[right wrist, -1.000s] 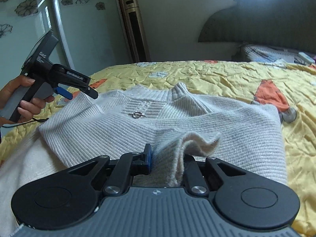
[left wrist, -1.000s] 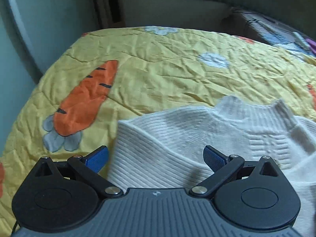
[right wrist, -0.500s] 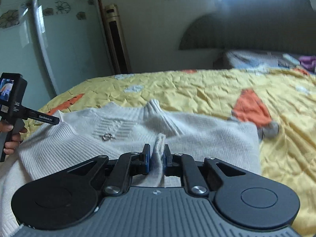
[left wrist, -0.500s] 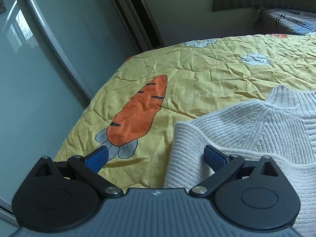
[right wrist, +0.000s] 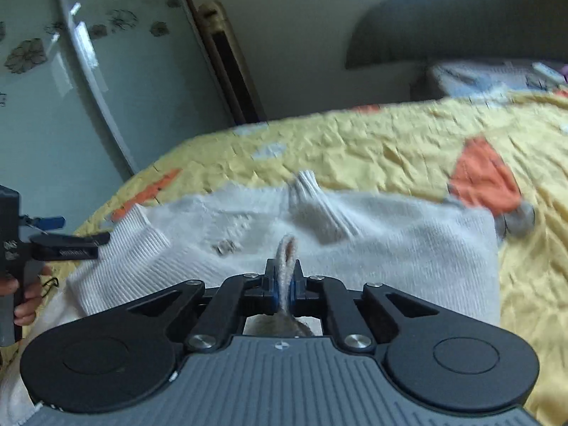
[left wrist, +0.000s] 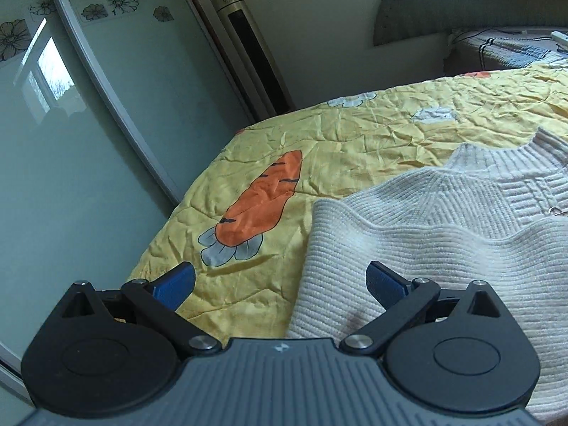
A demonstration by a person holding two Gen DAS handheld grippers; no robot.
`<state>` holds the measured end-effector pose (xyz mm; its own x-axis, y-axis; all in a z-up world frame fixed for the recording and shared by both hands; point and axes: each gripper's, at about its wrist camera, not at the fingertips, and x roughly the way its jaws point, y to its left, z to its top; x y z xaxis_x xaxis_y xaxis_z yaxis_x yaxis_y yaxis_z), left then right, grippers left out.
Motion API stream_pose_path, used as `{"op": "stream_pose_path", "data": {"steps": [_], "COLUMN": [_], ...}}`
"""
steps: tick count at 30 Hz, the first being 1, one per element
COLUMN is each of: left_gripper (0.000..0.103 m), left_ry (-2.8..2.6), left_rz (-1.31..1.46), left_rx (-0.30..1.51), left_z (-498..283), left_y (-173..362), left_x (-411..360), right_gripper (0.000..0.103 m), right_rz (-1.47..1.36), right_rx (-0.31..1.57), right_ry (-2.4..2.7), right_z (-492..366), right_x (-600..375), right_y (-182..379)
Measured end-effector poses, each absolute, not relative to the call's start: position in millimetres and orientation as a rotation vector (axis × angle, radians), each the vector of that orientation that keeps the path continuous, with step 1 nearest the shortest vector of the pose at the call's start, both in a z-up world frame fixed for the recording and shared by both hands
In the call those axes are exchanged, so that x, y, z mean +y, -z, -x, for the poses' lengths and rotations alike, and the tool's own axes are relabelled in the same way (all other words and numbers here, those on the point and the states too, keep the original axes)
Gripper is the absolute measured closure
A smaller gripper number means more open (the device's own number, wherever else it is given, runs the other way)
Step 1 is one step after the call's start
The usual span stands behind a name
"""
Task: Fold small clothes
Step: 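Open the right tool to release the sleeve cuff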
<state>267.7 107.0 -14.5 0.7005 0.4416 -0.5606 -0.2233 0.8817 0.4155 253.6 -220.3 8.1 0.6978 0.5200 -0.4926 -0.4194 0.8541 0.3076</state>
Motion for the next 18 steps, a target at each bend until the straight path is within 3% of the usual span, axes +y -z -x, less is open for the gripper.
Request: {"op": "stream_pose_path", "data": {"steps": [4, 10, 11, 12, 16, 18], "left_gripper": [0.0, 0.0, 0.0, 0.0, 0.0, 0.0], "left_ry": [-0.423, -0.445, -0.446, -0.447, -0.437, -0.432], "left_rz": [-0.325, -0.338, -0.342, -0.341, -0.303, -0.293], "left_rx": [0.736, 0.717, 0.718, 0.719, 0.72, 0.709], "left_z": [-271.5, -268.6, -269.2, -269.3, -262.7, -254.4], "left_y": [28.9, 33.6, 33.6, 32.8, 22.1, 15.6], "left_x": [115.0, 116.7, 116.3, 115.8, 118.3, 119.0], "right_gripper": [0.093, 0.093, 0.089, 0.079, 0.067, 0.049], "right_rz": [-0.098, -0.105, -0.127, -0.15, -0.148, -0.104], "right_rx": [0.343, 0.651, 0.676, 0.699, 0.699, 0.652], "right_ry": [-0.649, -0.388, -0.364, -0.354, -0.32, -0.238], "right_z": [-239.3, -276.8, -277.1, -277.3, -264.8, -253.1], "right_x": [-212.9, -238.4, -243.5, -247.9, -248.6, -247.5], "right_y": [-51.2, 9.1, 17.3, 22.5, 19.5, 13.8]}}
